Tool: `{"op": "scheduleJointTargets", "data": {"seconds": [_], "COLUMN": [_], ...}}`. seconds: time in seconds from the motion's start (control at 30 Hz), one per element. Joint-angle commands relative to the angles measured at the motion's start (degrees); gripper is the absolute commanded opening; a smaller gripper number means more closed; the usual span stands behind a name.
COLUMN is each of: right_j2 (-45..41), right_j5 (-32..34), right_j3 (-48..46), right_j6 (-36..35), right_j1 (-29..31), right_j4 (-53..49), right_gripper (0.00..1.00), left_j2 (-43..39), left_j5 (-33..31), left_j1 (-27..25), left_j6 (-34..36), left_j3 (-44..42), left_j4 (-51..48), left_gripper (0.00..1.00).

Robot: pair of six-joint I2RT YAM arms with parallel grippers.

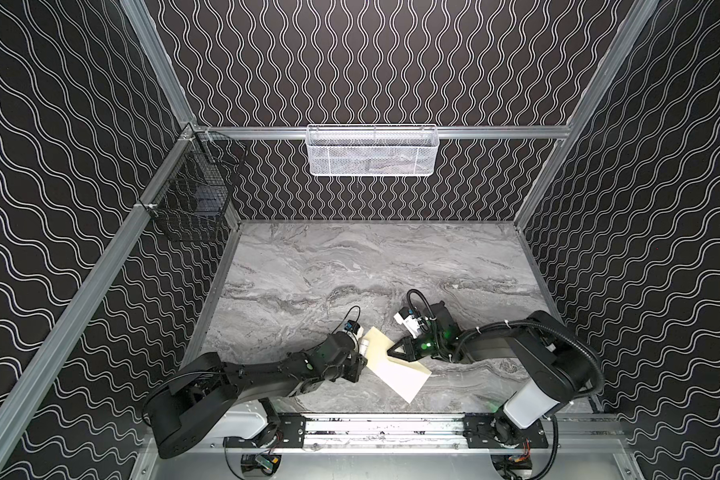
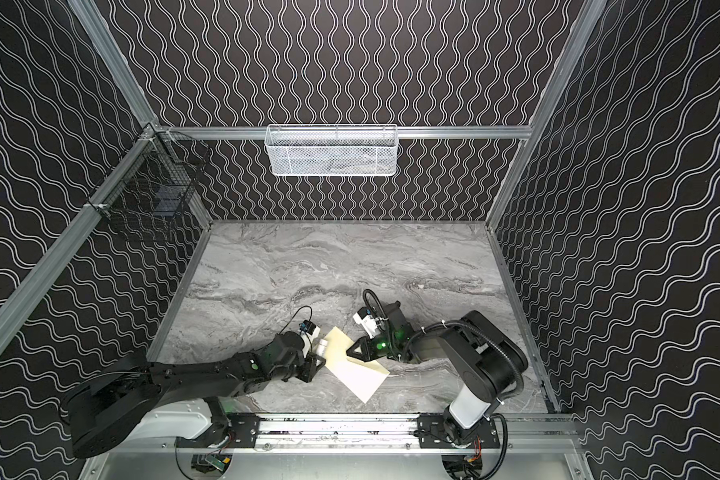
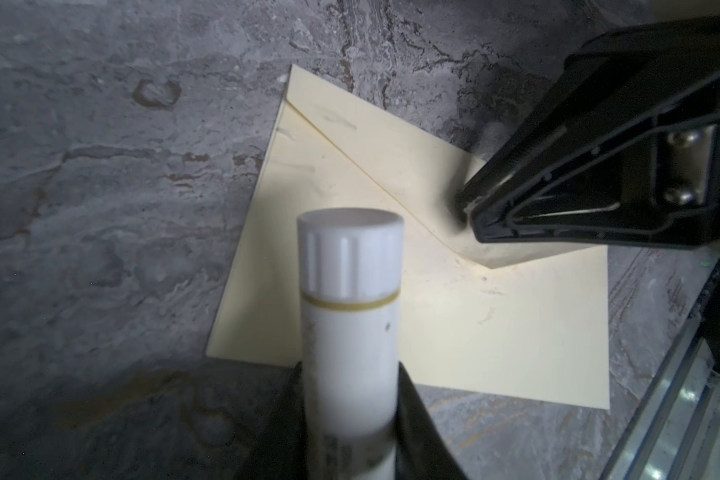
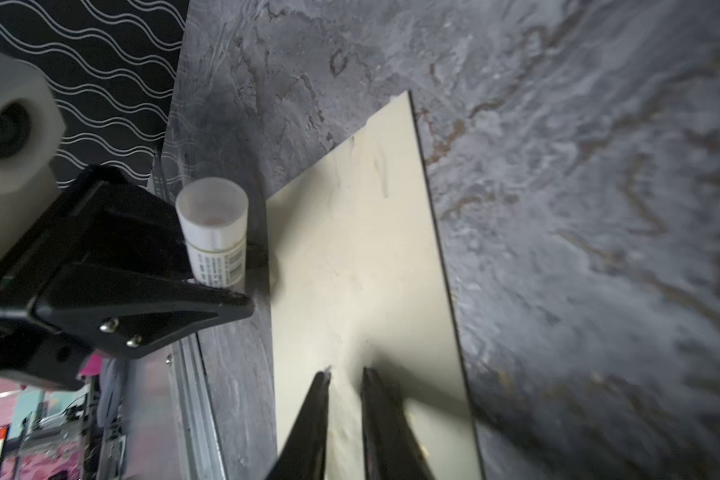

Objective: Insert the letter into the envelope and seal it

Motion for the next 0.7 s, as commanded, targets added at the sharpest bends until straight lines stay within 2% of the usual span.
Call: {"op": "scheduleJointTargets", "data": {"seconds": [0.0, 0.07, 0.27, 0.43, 0.67], "right_j2": [-1.64, -1.74, -0.93, 0.51, -7.23], "right_j5": [9.59, 11.57, 17.96, 18.19, 19.76], "right_j3": [-3.38, -4.32, -2.64, -1.73, 3.26], "right_j6": [-0.64, -1.59, -3.63, -1.79, -8.86], "right_j1": [1.18, 2.43, 7.03, 8.84, 9.15], "right_j4": [8.15, 10.55, 9.19, 9.42, 1.33], "right_gripper": [0.15, 0.14, 0.14, 0.14, 0.1], "left_j2": [0.06, 0.61, 2.88, 2.93, 3.84], "left_j5": [0.56, 0.91, 1.62, 2.5, 4.3], "left_j1": [0.17, 0.21, 1.38, 4.07, 7.38], "left_j6": [1.39, 1.61, 2.78, 4.61, 6.35], "left_j3": [1.16, 1.51, 2.84, 3.28, 2.86], "left_j4": [-0.57, -0.08, 0.79, 0.6, 2.18], "left_gripper": [0.0, 0.0, 0.0, 0.0, 0.0]}}
